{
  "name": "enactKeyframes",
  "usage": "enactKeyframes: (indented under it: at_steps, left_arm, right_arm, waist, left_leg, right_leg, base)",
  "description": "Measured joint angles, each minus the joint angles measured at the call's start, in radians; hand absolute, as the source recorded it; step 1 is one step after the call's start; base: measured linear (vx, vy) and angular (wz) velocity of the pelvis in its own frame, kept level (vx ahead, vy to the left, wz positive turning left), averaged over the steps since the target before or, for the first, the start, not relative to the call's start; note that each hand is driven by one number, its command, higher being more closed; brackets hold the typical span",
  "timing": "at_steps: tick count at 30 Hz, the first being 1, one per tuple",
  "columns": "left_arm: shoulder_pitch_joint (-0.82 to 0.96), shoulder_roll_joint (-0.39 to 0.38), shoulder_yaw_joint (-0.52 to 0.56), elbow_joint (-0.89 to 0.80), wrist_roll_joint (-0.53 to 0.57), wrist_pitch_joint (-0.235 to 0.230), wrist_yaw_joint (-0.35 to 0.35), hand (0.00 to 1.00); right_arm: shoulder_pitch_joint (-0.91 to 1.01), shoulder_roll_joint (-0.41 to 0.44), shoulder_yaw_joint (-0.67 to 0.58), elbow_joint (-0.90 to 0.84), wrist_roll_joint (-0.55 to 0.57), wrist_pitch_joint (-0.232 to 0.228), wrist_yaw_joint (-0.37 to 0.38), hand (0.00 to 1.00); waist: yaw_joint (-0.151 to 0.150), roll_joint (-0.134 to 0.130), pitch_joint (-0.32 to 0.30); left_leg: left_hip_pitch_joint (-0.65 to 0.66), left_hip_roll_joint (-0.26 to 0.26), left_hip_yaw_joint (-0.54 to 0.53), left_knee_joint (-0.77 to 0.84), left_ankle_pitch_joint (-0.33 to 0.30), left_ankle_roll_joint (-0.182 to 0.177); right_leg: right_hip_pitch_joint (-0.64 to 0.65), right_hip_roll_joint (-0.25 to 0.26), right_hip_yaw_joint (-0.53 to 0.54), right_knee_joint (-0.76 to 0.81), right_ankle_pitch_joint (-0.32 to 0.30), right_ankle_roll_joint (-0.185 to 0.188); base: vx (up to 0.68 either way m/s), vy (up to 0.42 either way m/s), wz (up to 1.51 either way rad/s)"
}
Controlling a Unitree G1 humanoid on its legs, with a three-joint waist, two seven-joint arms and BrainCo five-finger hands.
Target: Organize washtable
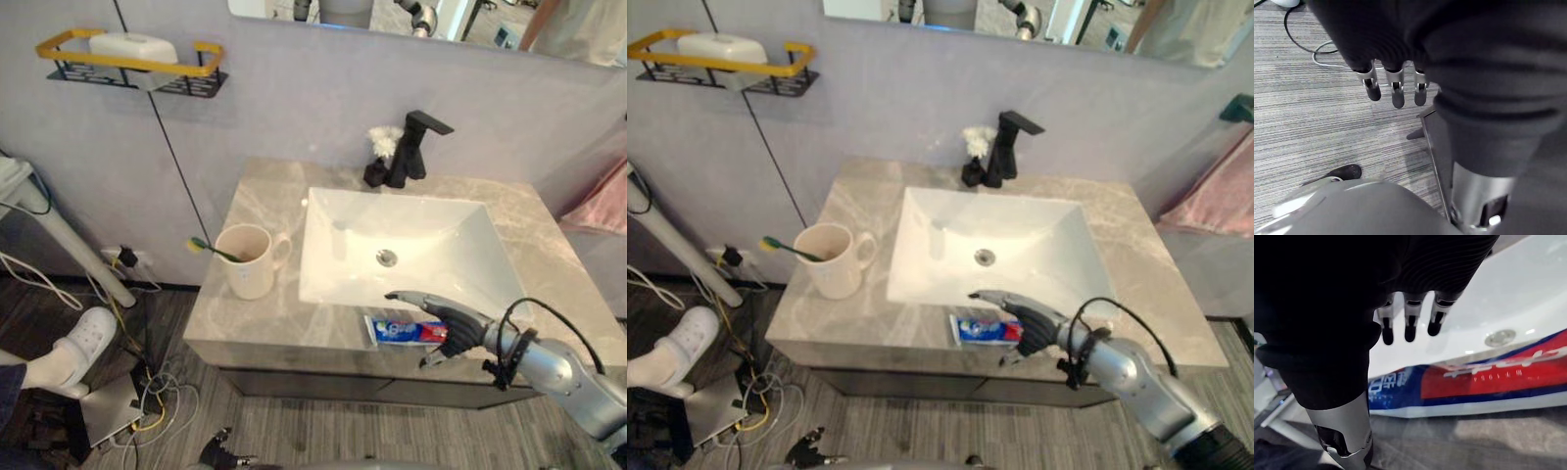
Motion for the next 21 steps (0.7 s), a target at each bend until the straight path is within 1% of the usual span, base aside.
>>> enactKeyframes:
  at_steps: [4, 8, 11, 12, 18, 21]
  left_arm:
    - [-0.013, 0.001, -0.004, 0.012, -0.001, 0.002, 0.000, 0.00]
    - [-0.014, 0.001, -0.004, 0.012, -0.001, 0.002, 0.000, 0.00]
    - [-0.014, 0.001, -0.004, 0.014, -0.002, 0.003, 0.000, 0.00]
    - [-0.014, 0.001, -0.004, 0.016, -0.002, 0.003, 0.000, 0.00]
    - [-0.015, 0.001, -0.004, 0.018, -0.002, 0.004, -0.001, 0.00]
    - [-0.014, 0.001, -0.004, 0.018, -0.002, 0.004, -0.001, 0.00]
  right_arm:
    - [0.010, 0.025, 0.000, 0.008, -0.095, 0.018, -0.006, 0.00]
    - [0.031, 0.051, -0.003, 0.010, -0.140, 0.021, -0.023, 0.00]
    - [0.037, 0.080, -0.018, 0.016, -0.192, 0.023, -0.030, 0.00]
    - [0.039, 0.085, -0.020, 0.019, -0.215, 0.028, -0.043, 0.00]
    - [0.072, 0.118, -0.093, 0.019, -0.255, 0.034, -0.064, 0.00]
    - [0.076, 0.118, -0.099, 0.019, -0.261, 0.036, -0.065, 0.00]
  waist:
    - [0.000, 0.000, 0.008]
    - [-0.001, 0.000, 0.009]
    - [-0.002, 0.000, 0.009]
    - [-0.002, 0.000, 0.009]
    - [-0.004, 0.001, 0.009]
    - [-0.006, 0.002, 0.010]
  left_leg:
    - [0.000, 0.000, -0.001, 0.000, 0.000, 0.000]
    - [0.000, 0.000, -0.003, 0.000, 0.000, 0.000]
    - [0.002, 0.000, -0.003, 0.000, 0.000, 0.000]
    - [0.002, 0.000, -0.003, 0.001, 0.000, 0.000]
    - [0.002, 0.000, -0.004, 0.006, 0.000, 0.000]
    - [0.002, 0.000, -0.004, 0.009, 0.000, 0.000]
  right_leg:
    - [0.000, 0.000, 0.000, 0.000, 0.000, 0.000]
    - [0.001, 0.000, -0.001, -0.001, 0.000, 0.000]
    - [0.003, 0.000, -0.001, -0.001, 0.000, 0.000]
    - [0.004, 0.000, -0.001, -0.001, 0.000, 0.000]
    - [0.006, 0.000, -0.001, 0.000, 0.000, 0.000]
    - [0.007, 0.000, -0.001, 0.000, 0.000, 0.000]
  base:
    - [0.00, 0.000, 0.00]
    - [0.00, 0.000, 0.00]
    - [0.00, 0.000, 0.00]
    - [0.00, 0.000, 0.00]
    - [0.00, 0.000, 0.00]
    - [0.00, 0.000, 0.00]
